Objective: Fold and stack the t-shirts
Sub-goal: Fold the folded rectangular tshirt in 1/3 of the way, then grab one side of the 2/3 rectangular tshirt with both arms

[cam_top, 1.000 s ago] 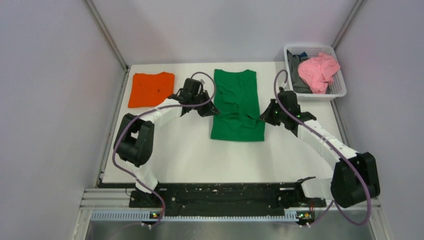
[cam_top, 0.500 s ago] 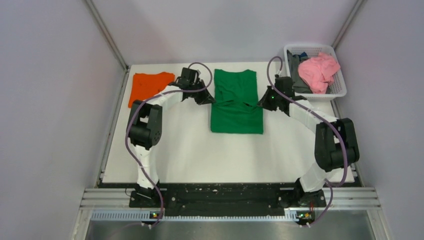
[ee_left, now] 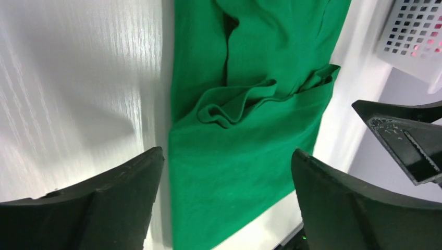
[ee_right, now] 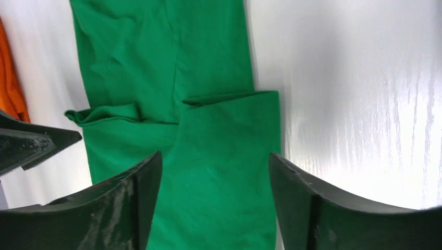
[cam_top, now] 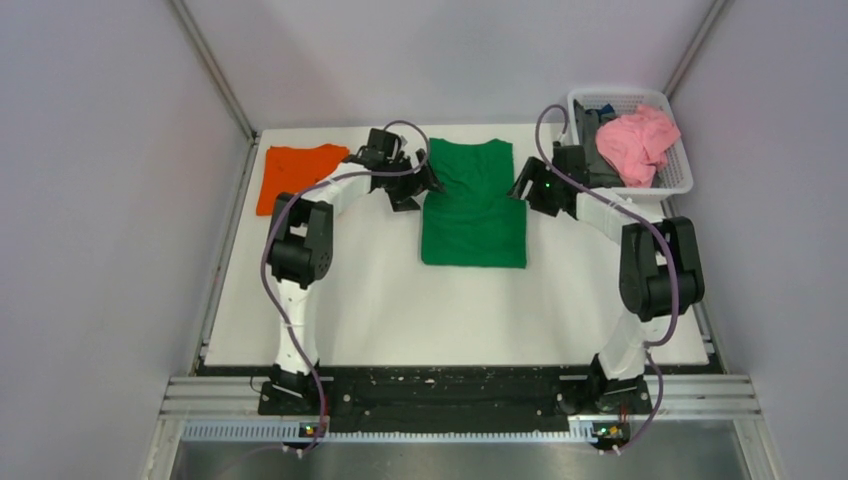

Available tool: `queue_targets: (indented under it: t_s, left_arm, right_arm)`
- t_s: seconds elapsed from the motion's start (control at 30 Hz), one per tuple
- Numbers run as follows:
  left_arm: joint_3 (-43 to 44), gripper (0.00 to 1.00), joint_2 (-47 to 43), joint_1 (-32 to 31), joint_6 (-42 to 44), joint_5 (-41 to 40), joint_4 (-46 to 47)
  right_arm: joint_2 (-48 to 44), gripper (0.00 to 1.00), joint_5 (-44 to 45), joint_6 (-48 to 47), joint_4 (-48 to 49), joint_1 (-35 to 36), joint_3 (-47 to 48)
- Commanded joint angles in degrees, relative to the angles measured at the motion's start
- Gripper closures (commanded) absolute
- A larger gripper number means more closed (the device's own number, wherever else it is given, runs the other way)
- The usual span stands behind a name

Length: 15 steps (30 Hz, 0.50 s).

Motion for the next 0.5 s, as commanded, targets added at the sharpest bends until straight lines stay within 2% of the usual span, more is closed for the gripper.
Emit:
queue_targets:
  t_s: [0.0,0.1,0.23,0.37,0.47]
  left_arm:
    - [-1.54,0.01,-6.51,0.31,1.72,-0.60,-0.85]
    - [-11.56,0.01,-14.39,0.10,1.57,-4.12,0.95]
    - [-26.31,0.01,-24.97,-1.40,0.06,-6.47,5.16]
    - [-33.91,0.02,-27.70,-4.39,-1.65,-7.44,6.96]
    - [-36.48,0.10,-26.40,-5.58,-3.48,-7.08,8.94]
  right_arm:
    - [-4.83,0.23,1.10,-2.50,0.31,-0.36,1.38]
    - [-9.96,0.19,0.81,-3.20,0.46,-0.37,-4.92]
    - [-17.80,0.18,-2.48,-2.07,2.66,-0.30,-16.38]
    - [-24.34,0.18,-4.93,-0.90,3.04,-0.27,-24.88]
    - [-26.38,0.18,-5.25,-0.31,2.93,-0.26,-28.55]
